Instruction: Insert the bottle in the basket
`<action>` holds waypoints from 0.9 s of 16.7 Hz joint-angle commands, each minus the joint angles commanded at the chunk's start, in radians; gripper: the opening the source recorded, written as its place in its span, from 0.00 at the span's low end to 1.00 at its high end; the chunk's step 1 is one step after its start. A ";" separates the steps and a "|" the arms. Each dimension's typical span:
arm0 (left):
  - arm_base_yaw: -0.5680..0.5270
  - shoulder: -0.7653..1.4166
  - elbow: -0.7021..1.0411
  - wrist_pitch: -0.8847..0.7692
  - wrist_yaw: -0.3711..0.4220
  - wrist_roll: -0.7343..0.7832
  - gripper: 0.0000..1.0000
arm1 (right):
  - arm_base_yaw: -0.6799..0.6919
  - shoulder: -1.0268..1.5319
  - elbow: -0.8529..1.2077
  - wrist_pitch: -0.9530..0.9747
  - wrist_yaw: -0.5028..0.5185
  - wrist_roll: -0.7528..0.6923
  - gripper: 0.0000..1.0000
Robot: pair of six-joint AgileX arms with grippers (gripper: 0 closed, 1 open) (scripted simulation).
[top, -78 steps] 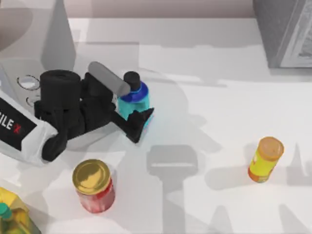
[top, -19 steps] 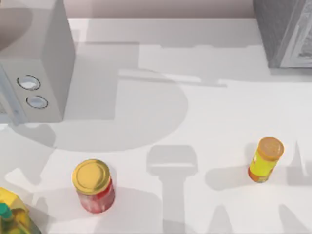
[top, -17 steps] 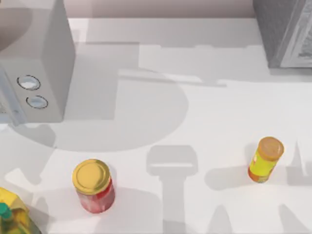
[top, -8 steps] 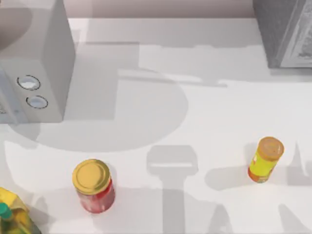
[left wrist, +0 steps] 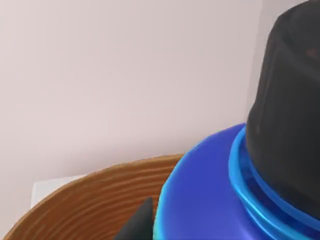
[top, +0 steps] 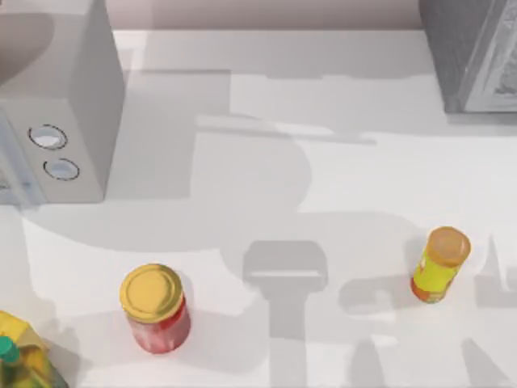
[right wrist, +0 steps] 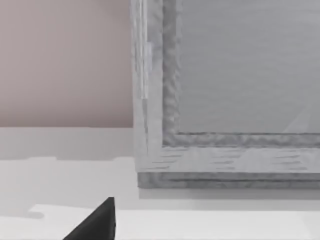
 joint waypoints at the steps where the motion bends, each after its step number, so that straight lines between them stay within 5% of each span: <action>1: -0.016 0.030 0.050 0.023 -0.047 -0.052 0.00 | 0.000 0.000 0.000 0.000 0.000 0.000 1.00; 5: -0.054 0.099 0.148 0.075 -0.147 -0.155 0.00 | 0.000 0.000 0.000 0.000 0.000 0.000 1.00; 15: -0.080 0.127 0.049 0.204 -0.171 -0.162 0.00 | 0.000 0.000 0.000 0.000 0.000 0.000 1.00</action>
